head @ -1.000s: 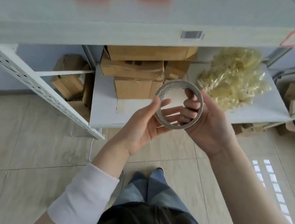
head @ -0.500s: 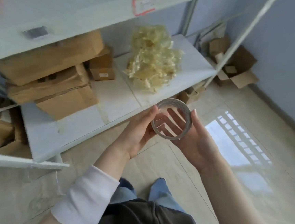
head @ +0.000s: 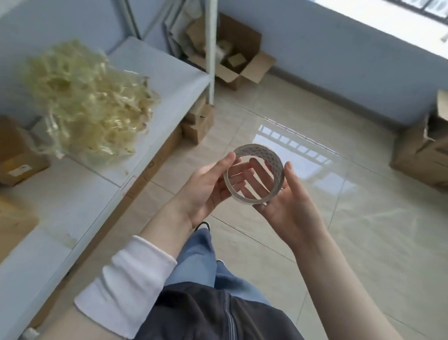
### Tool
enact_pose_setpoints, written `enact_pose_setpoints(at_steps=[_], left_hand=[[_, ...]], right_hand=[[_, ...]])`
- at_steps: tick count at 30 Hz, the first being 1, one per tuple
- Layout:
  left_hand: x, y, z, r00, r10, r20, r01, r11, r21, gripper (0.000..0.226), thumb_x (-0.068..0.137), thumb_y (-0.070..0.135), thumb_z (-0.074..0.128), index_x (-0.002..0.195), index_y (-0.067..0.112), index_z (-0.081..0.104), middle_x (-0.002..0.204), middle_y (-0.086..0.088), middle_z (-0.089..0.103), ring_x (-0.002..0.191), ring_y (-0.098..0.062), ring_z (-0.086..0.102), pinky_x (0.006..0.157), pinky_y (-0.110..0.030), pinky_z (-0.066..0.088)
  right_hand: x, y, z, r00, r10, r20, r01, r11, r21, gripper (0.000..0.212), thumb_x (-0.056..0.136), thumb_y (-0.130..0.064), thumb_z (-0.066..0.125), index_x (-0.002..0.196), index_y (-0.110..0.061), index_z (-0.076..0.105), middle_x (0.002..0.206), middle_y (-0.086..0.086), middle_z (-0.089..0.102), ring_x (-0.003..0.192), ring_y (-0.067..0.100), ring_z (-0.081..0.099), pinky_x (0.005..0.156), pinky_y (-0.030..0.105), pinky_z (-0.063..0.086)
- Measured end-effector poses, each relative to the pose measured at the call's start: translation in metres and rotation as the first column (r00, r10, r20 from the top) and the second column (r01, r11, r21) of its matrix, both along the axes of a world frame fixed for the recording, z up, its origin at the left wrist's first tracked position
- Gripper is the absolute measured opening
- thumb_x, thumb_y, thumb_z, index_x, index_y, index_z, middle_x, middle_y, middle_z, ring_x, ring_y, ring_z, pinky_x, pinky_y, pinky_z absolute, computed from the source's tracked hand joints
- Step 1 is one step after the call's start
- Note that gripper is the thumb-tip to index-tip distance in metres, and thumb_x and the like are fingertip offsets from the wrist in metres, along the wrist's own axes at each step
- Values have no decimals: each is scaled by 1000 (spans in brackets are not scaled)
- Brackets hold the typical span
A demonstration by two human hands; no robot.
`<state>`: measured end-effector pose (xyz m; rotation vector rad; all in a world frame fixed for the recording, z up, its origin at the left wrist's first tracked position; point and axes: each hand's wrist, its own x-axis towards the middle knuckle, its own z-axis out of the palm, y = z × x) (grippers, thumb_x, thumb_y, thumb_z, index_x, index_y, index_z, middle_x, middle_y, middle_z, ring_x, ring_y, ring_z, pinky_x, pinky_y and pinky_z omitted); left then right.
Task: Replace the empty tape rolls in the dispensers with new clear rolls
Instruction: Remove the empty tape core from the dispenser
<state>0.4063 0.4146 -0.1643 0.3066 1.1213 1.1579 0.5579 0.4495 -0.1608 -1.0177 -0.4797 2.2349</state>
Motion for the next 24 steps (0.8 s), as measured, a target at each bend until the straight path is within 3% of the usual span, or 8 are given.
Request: enact_pose_setpoints(at_steps=[2, 5, 9, 17, 20, 24], left_hand=[[0, 22, -2, 999, -50, -2, 50, 999, -5, 42, 92, 30, 48, 121, 1, 54, 112, -10, 67, 92, -14, 67, 82, -24, 54], [-8, 58, -4, 993, -114, 4, 114, 993, -1, 45, 93, 30, 48, 126, 0, 51, 117, -12, 65, 96, -16, 65, 84, -24, 54], [-20, 108, -6, 981, -194, -1, 194, 981, -2, 44, 93, 31, 48, 126, 1, 52, 124, -14, 63, 107, -20, 62, 93, -29, 49], [-15, 198, -7, 954, -300, 28, 300, 954, -7, 41, 93, 29, 48, 123, 1, 52, 118, -13, 64, 107, -22, 61, 89, -28, 51], [-5, 236, -6, 943, -332, 39, 332, 943, -9, 34, 93, 28, 47, 116, 4, 55, 116, -12, 65, 105, -21, 62, 86, -26, 52], [12, 292, -4, 936, -352, 15, 352, 936, 0, 43, 93, 28, 47, 125, -1, 50, 117, -13, 64, 107, -23, 61, 87, -27, 52]], right_hand=[[1, 16, -4, 999, -34, -11, 34, 999, 12, 47, 72, -48, 60, 104, -15, 70, 105, 4, 72, 97, 17, 68, 82, 30, 54], [-4, 44, -10, 997, -75, -28, 76, 997, 26, 72, 57, -49, 78, 117, -12, 63, 115, 7, 67, 103, 19, 65, 85, 30, 53], [-13, 83, -14, 989, -143, -34, 144, 989, 28, 87, 55, -46, 81, 129, -9, 53, 123, 9, 61, 111, 21, 59, 84, 29, 54], [-8, 154, -20, 958, -272, -92, 275, 961, 21, 56, 55, -41, 81, 103, -16, 70, 105, 4, 72, 96, 16, 68, 81, 28, 55], [2, 188, -23, 954, -288, -86, 290, 957, 20, 54, 58, -41, 79, 104, -15, 70, 105, 5, 72, 96, 16, 68, 83, 29, 54], [20, 239, -18, 940, -333, -74, 336, 941, 33, 41, 74, -38, 64, 108, -16, 66, 106, 3, 71, 97, 15, 66, 84, 29, 52]])
